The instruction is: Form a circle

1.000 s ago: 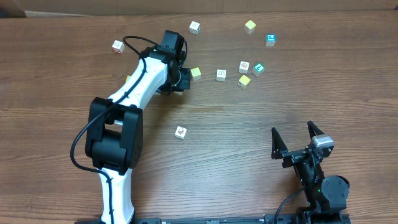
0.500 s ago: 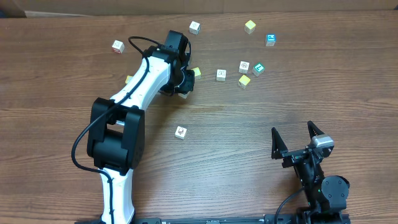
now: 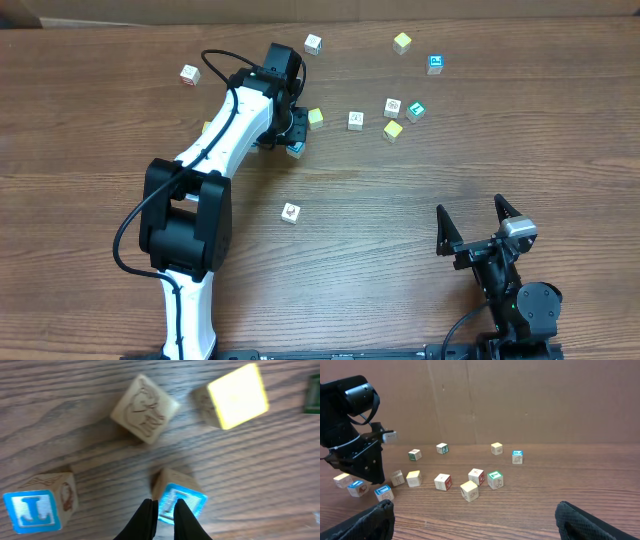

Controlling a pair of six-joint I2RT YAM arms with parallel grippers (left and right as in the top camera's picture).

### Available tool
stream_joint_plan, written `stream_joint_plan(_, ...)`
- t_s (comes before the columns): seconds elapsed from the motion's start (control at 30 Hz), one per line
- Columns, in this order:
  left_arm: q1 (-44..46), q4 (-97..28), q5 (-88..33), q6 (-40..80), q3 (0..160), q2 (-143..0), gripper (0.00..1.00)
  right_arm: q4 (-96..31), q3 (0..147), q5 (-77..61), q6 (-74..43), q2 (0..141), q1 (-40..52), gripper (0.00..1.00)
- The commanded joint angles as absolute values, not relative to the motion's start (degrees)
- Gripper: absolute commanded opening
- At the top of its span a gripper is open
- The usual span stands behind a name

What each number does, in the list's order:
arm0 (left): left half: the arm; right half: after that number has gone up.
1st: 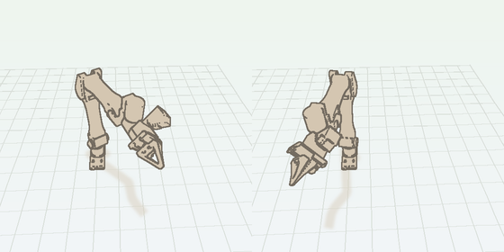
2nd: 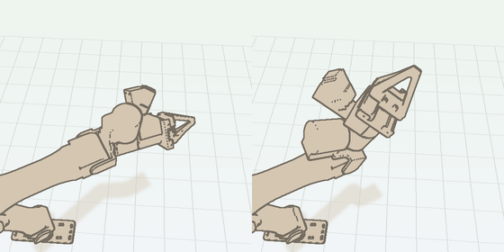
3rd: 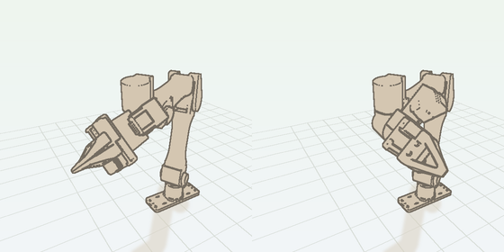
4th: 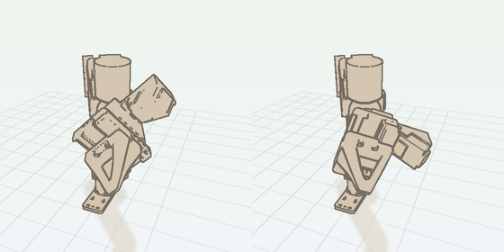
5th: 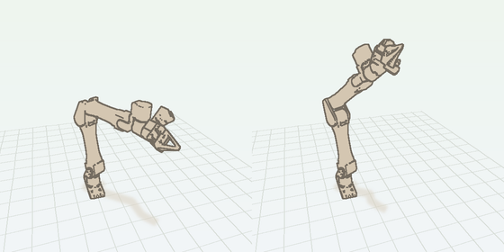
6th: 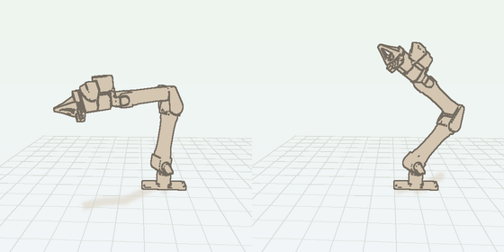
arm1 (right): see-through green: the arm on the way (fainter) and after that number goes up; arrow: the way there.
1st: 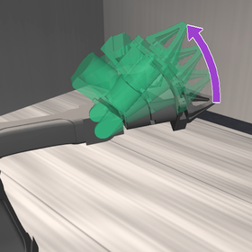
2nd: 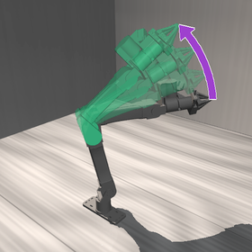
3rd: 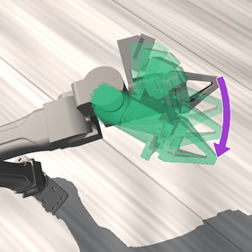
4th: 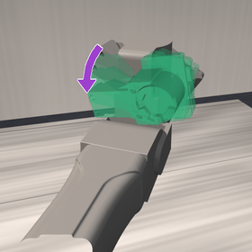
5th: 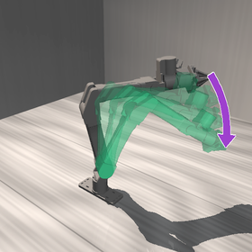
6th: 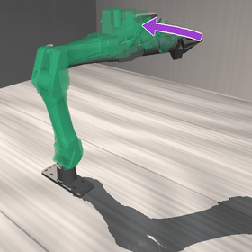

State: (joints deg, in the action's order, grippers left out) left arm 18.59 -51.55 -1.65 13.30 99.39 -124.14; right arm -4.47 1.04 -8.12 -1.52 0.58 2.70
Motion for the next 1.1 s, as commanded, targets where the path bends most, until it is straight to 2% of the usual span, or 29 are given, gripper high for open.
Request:
stream_joint_plan(0.0, 17.91, -50.76, 1.58, 13.74, 97.54, -124.4, 0.12, -4.19, 0.45, -7.75, -1.67, 0.16, 2.61, 1.0)
stream_joint_plan(0.7, 17.91, -49.45, 6.9, 15.44, 95.22, -124.38, 0.14, -4.21, 0.45, -7.75, -1.67, 0.16, 2.61, 1.0)
stream_joint_plan(1.07, 15.99, -51.4, -4.03, 13.65, 98.85, -124.38, 0.13, -4.21, 0.45, -7.75, -1.67, 0.16, 2.61, 1.0)
